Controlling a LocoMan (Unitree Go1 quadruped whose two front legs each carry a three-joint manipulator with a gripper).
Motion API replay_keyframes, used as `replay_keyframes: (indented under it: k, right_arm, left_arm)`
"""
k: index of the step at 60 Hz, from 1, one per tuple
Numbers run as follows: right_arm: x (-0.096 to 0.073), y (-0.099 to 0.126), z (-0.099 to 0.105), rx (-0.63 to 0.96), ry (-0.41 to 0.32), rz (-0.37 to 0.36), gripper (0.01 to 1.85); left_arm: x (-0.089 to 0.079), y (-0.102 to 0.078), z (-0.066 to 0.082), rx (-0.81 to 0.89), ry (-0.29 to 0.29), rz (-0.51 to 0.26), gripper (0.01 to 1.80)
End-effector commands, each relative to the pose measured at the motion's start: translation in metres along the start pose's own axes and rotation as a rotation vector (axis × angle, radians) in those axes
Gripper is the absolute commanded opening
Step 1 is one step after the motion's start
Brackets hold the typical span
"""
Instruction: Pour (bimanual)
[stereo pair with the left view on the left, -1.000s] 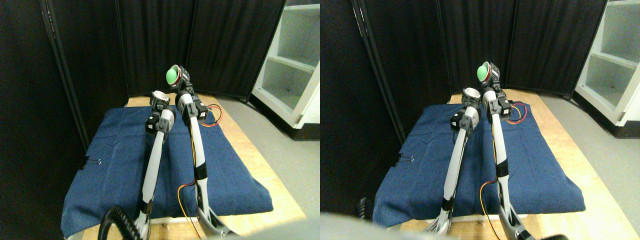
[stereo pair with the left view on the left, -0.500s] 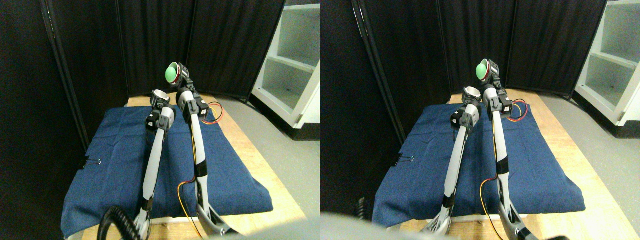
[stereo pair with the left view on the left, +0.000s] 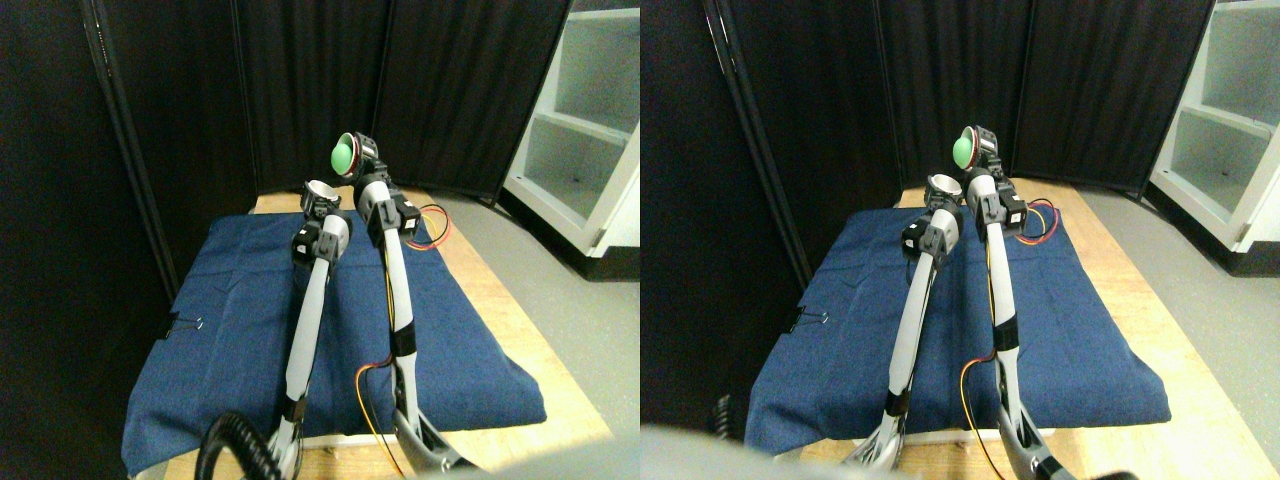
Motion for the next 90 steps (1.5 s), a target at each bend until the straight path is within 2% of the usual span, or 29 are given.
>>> replay_keyframes:
  k: [1,23,29,51,58,60,65,72,79,83,90]
  right_arm:
    - [-0.001,0.007,0.005,-0.025,-0.022,0.040,0.33]
    - [0.000,0.013,0.005,-0.189,0.009,0.088,0.33]
    - [-0.003,0.015,0.003,-0.222,0.018,0.068,0.33]
    - [-0.004,0.017,0.000,-0.368,0.036,0.154,0.33]
    - [-0.001,0.016,-0.001,-0.353,0.035,0.142,0.33]
    - [0.000,0.014,0.000,-0.234,-0.006,0.075,0.33]
    - [0.004,0.005,0.003,-0.131,-0.045,0.032,0.33]
    - [0.009,-0.007,0.007,-0.116,-0.060,-0.011,0.33]
    - [0.009,-0.009,0.007,-0.131,-0.060,-0.018,0.33]
    - [0.011,-0.010,0.007,-0.130,-0.053,0.024,0.33]
    - [0.011,-0.010,0.007,-0.082,-0.068,0.034,0.33]
  left_arm:
    - [0.000,-0.006,0.000,-0.017,-0.007,-0.036,0.33]
    - [-0.001,-0.009,-0.003,-0.034,0.000,-0.036,0.33]
    - [-0.001,-0.009,-0.003,-0.038,0.001,-0.037,0.33]
    - [-0.001,-0.010,-0.003,-0.032,-0.005,-0.039,0.33]
    - [-0.001,-0.010,-0.003,-0.031,-0.011,-0.034,0.33]
    - [0.000,-0.010,-0.002,-0.034,-0.006,-0.033,0.33]
    - [0.000,-0.009,0.000,-0.029,0.000,-0.036,0.33]
    - [0.000,-0.008,0.002,-0.024,-0.002,-0.035,0.33]
    - [0.001,-0.007,0.003,-0.027,-0.004,-0.035,0.33]
    - [0.003,-0.007,0.002,-0.028,-0.001,-0.035,0.33]
    - [0.004,-0.007,0.002,-0.022,0.004,-0.037,0.33]
